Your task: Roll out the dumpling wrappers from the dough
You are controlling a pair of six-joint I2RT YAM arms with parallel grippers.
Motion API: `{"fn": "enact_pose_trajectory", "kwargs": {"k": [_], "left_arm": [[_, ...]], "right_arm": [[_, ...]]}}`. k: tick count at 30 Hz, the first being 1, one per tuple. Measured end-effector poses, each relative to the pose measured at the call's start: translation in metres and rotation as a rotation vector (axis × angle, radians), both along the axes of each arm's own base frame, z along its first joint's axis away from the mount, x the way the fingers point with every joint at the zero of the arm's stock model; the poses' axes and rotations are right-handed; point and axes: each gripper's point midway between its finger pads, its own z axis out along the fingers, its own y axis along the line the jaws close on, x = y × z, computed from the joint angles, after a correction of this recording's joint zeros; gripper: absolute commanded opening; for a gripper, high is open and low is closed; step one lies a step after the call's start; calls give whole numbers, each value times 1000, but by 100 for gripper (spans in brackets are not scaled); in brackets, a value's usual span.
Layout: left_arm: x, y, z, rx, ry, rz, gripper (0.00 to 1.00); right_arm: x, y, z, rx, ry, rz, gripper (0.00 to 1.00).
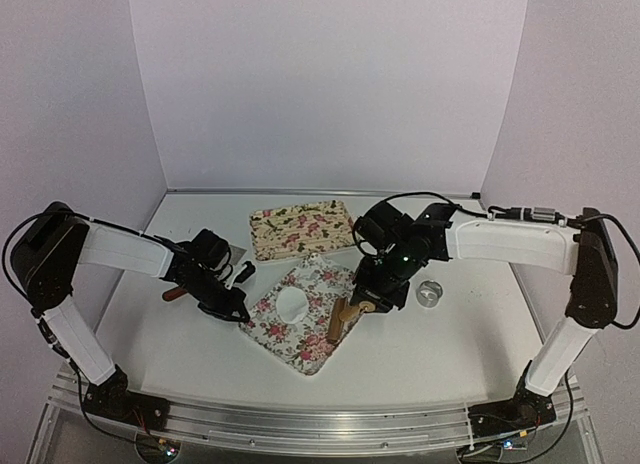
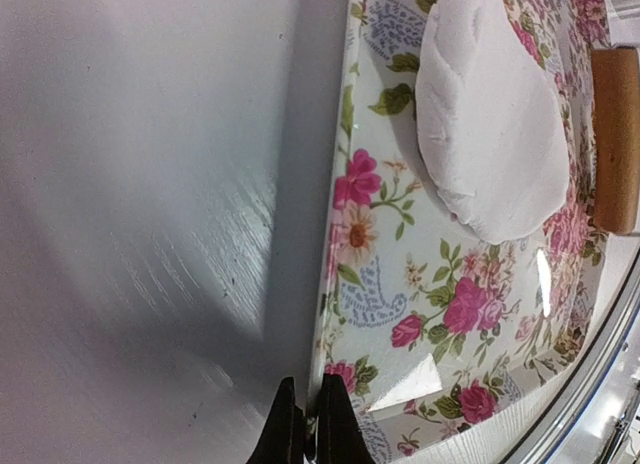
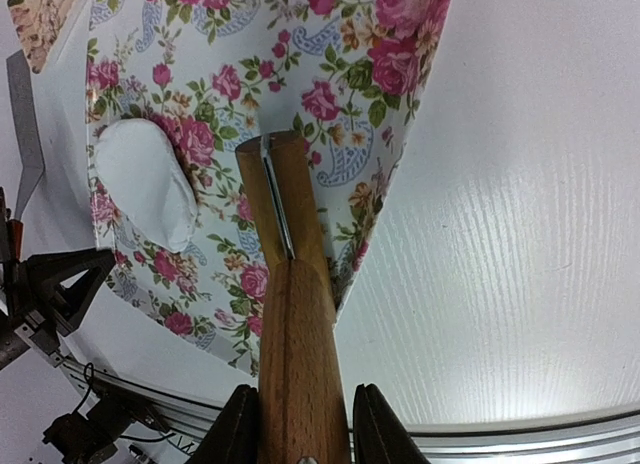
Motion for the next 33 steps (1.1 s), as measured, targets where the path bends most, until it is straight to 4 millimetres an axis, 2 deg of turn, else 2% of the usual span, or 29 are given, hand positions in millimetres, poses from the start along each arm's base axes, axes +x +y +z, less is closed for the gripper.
{"fn": "enact_pose_trajectory", "kwargs": {"k": [5,7,11,14,17,20,23,25,33], "left_arm": [[2,5,6,-7,-29,-13,0],[3,6,6,-11,-30,-16,0],[-1,6,6,-19,-10,-33,0],[-4,5,8,-27,8,-42,0],[-5,2,9,-37,25,-54,0],[-5,-1,8,-43,40,-66,0],[-8,-2,6,-44,61,-72,0],[-9,-1,4,-41,69,-74,0],[-13,-2,0,-45,95,-79,0]], "right_arm": [[1,-9,34,-62,-50,100,0],[2,-3,50,-44,-72,147,0],[6,27,88,41,-133,265,0],[15,55,100,93,-171,335,0],[23,76,89,96,-169,391,0],[30,89,63,72,-140,426,0],[35,96,36,40,-105,447,0],[36,97,25,28,-88,458,0],[45,111,30,76,-100,502,0]]}}
